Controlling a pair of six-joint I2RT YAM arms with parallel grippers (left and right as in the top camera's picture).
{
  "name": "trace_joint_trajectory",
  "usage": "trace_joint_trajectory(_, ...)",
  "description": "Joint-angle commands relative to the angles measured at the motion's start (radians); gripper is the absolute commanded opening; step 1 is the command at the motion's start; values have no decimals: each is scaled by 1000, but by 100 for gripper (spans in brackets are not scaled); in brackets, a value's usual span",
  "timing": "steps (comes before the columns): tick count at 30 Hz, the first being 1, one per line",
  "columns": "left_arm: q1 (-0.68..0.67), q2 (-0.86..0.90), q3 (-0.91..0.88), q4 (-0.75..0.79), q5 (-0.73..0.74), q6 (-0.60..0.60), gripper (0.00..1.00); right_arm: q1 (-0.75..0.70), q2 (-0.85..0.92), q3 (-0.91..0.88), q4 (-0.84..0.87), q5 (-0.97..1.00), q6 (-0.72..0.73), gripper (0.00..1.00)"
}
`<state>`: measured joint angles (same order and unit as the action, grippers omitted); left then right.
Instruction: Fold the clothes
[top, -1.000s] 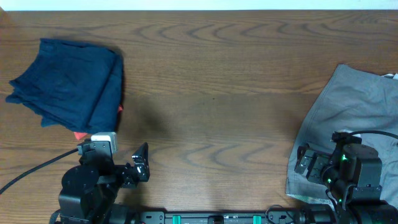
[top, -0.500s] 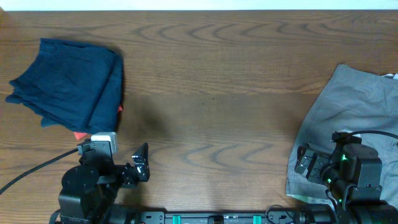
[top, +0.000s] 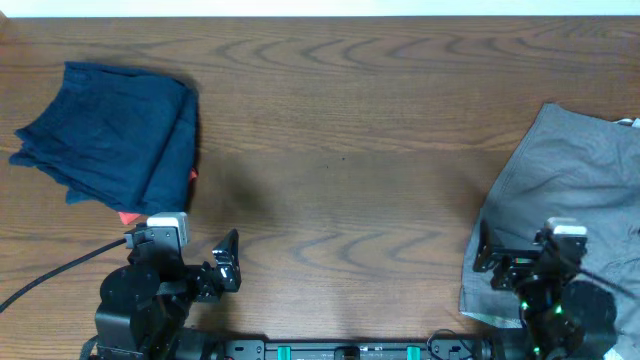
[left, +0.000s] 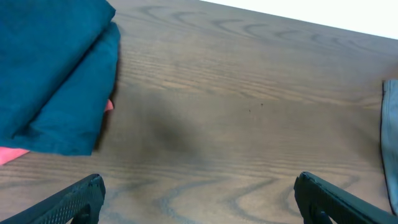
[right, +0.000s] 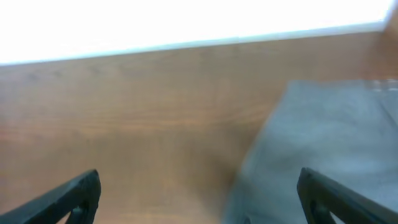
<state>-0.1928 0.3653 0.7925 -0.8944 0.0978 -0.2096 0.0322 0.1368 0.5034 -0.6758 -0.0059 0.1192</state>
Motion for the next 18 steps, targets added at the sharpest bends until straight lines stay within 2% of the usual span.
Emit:
trace_joint_trajectory(1, -5, -2, -1, -2, -9, -6, 98, 11, -85, -137, 131, -59, -88, 99)
trace_joint_trajectory(6, -5, -2, -1, -2, -9, -6, 98, 47, -132, -323, 416, -45, -94, 99)
trace_joint_trajectory(12, -5, -2, -1, -3, -9, -6, 98, 94, -132, -463, 630, 29, -121, 99)
trace_joint_trajectory(14, -5, -2, -1, -2, -9, -6, 98, 96, -132, -501, 670, 30, -136, 99)
trace_joint_trajectory(18, -5, -2, -1, -3, -9, -6, 98, 100, -132, -498, 601, 29, -173, 99)
